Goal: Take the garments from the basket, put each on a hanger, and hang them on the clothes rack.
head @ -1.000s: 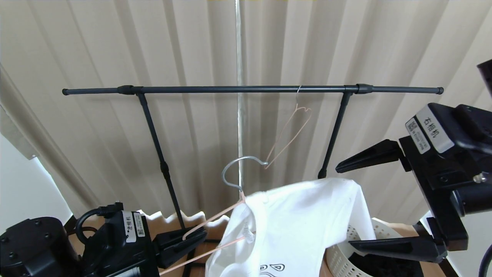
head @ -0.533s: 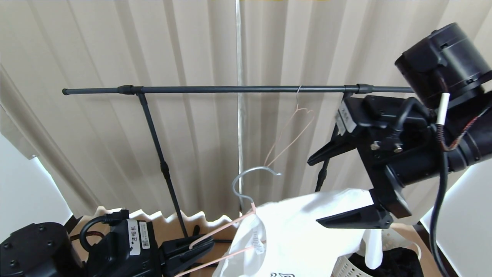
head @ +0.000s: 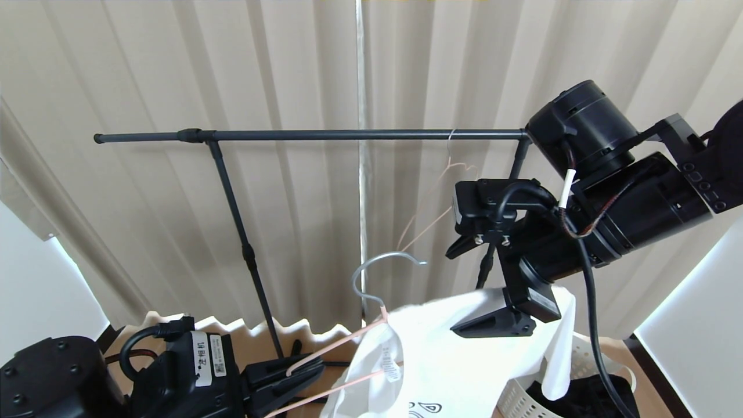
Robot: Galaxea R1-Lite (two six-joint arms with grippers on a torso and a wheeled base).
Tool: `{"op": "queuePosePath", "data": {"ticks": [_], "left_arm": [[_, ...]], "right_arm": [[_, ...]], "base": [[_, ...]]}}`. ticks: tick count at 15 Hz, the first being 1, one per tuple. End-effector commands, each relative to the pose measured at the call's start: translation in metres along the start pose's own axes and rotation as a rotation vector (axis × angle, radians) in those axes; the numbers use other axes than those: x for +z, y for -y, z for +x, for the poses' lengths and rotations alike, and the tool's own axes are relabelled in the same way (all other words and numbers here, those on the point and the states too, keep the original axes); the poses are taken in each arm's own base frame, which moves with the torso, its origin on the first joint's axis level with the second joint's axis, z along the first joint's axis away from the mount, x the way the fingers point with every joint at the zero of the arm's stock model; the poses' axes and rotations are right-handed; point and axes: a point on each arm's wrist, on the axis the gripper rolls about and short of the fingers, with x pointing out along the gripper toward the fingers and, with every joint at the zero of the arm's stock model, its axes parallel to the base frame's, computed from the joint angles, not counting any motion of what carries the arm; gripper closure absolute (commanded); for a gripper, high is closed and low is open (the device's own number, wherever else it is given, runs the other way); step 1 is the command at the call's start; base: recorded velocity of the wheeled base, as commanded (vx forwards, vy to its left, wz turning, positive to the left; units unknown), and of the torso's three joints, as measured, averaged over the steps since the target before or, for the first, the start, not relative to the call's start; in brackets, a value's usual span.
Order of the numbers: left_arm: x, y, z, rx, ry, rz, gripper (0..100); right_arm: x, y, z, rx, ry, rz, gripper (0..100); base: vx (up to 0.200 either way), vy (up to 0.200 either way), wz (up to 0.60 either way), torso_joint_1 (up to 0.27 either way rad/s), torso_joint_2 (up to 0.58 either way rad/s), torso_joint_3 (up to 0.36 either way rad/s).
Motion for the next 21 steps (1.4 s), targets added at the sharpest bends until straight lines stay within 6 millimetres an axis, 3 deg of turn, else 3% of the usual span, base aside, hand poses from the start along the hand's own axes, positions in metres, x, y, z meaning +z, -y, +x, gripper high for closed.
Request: {"op": "queuePosePath", "data": {"ticks": [1, 13, 14, 21], "left_arm": [[0.000, 0.000, 0.000, 0.000, 0.000, -0.002, 100], [0.002, -0.002, 0.000, 0.012, 0.020, 0.002, 100], [0.002, -0.002, 0.000, 0.013, 0.022, 0.000, 100], [0.002, -0.002, 0.000, 0.016, 0.022, -0.001, 100]], "right_arm": [[-0.001, 0.000, 0.003, 0.005, -0.008, 0.003, 0], [0.000, 0.001, 0.001, -0.026, -0.023, -0.002, 0], [0.000, 0.001, 0.002, -0.026, -0.025, -0.001, 100], [0.001, -0.004, -0.013, -0.048, 0.000, 0.020, 100]], "base": [[0.000, 0.000, 0.00, 0.000, 0.00, 0.000], [0.000, 0.000, 0.00, 0.000, 0.00, 0.000], [0.000, 0.000, 0.00, 0.000, 0.00, 0.000], [0.000, 0.000, 0.00, 0.000, 0.00, 0.000]]}}
